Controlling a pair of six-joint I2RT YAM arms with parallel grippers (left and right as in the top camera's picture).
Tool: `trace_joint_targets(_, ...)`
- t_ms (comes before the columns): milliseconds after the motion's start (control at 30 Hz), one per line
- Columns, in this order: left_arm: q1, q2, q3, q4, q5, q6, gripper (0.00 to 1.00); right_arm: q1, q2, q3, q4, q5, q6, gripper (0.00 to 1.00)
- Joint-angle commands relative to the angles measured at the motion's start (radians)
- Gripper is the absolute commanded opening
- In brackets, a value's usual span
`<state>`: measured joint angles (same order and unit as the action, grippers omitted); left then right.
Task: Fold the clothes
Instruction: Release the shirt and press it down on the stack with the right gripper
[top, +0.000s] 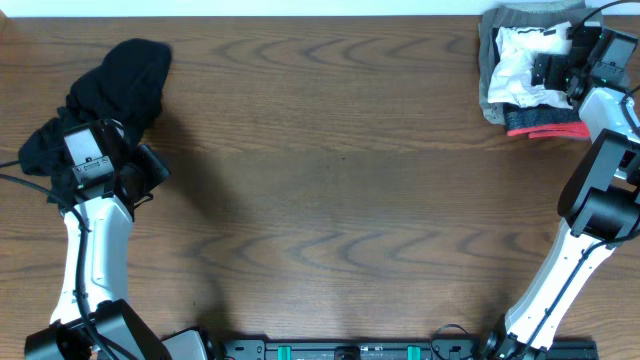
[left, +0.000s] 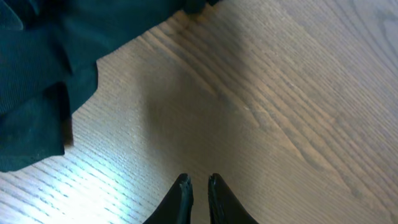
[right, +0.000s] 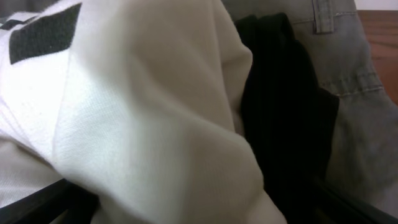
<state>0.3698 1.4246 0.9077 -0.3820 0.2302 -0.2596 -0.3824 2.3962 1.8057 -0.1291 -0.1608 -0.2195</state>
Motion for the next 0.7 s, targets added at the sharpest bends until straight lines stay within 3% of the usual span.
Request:
trace_joint_targets(0, -0.002, 0.006, 0.013, 0.007, 0.001, 0.0, 0.13, 0.014, 0.028, -0.019, -0.016, 0.031, -0.025, 0.99)
trace_joint_targets(100, -0.002, 0.006, 0.013, 0.007, 0.001, 0.0, 0.14, 0.015, -0.062, -0.019, -0.009, 0.03, -0.025, 0.99)
trace_joint_targets(200, -0.002, 0.006, 0.013, 0.007, 0.001, 0.0, 0.3, 0.016, -0.176, -0.019, -0.015, 0.03, -0.012, 0.99)
trace_joint_targets(267, -0.002, 0.006, 0.013, 0.007, 0.001, 0.0, 0.6, 0.019, -0.248, -0.019, -0.027, 0.029, 0.005, 0.99)
trace_joint_targets(300, -0.002, 0.006, 0.013, 0.007, 0.001, 0.0, 0.91, 0.024, -0.301, -0.019, -0.043, 0.029, 0.005, 0.99)
trace_joint_targets(333, -0.002, 0.006, 0.013, 0.006, 0.001, 0.0, 0.98, 0.027, -0.323, -0.019, -0.051, 0.029, 0.005, 0.99)
trace_joint_targets(667, -0.002, 0.006, 0.013, 0.003, 0.001, 0.0, 0.98, 0.096, -0.707, -0.019, -0.364, -0.059, 0.006, 0.99)
